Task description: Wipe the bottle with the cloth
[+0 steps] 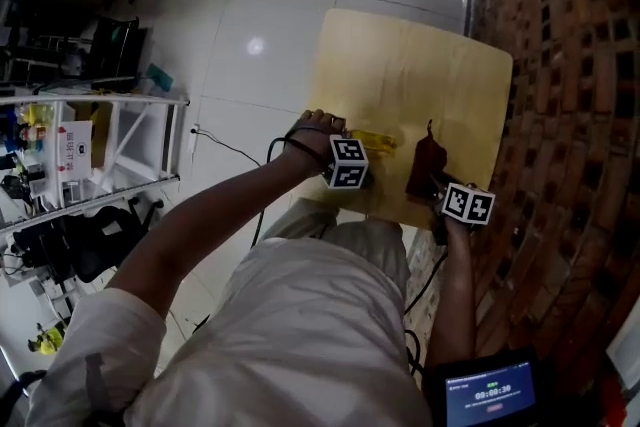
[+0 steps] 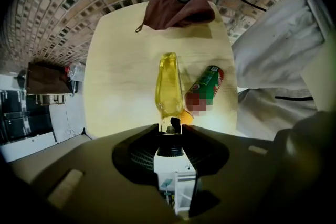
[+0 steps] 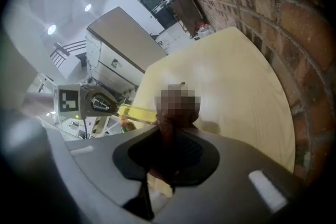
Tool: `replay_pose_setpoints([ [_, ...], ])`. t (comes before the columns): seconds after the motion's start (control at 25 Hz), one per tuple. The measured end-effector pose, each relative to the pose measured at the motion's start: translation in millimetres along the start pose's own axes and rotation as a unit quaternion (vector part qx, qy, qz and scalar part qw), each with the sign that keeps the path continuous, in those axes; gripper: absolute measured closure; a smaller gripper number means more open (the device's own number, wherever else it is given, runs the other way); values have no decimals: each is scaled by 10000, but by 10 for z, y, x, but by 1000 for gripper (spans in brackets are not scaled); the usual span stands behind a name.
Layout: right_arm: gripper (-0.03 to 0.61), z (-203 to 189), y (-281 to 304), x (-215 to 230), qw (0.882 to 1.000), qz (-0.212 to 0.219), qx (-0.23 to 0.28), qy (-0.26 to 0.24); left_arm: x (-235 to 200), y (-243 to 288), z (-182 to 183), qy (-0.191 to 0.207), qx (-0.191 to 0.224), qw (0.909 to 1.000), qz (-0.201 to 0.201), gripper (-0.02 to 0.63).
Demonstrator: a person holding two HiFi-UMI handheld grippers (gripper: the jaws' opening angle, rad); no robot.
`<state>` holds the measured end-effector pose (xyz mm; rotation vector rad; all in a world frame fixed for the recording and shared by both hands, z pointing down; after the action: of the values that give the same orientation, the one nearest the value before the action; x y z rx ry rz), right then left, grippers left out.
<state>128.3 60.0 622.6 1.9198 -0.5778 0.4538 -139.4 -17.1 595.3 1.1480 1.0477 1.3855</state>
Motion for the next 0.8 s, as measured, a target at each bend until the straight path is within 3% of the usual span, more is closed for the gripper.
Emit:
replay_pose_setpoints([
  [0.28,514,-77,-105,-14,9996,88,254,-100,-118,-453,234,337,-239,9980,486,460],
  [0.52,514,-154,-163,-6,9989,103,444,50,-38,-620,393,646,-350,9906,1152,462],
  [0.8,512,-251,-147,-19,9988,4,493,-29,222,-562,513,993,-428,9893,983,460],
])
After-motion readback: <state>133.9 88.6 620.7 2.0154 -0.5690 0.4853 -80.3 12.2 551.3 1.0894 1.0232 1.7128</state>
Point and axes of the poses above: the fingertips, and each gripper's own axes: y forward along the fingers, x to its right, z out of its top, the point moved 9 cm from there along -y, backward along the fingers, and after that the axes turned 10 degrees about -y, right-handed, at the moved point
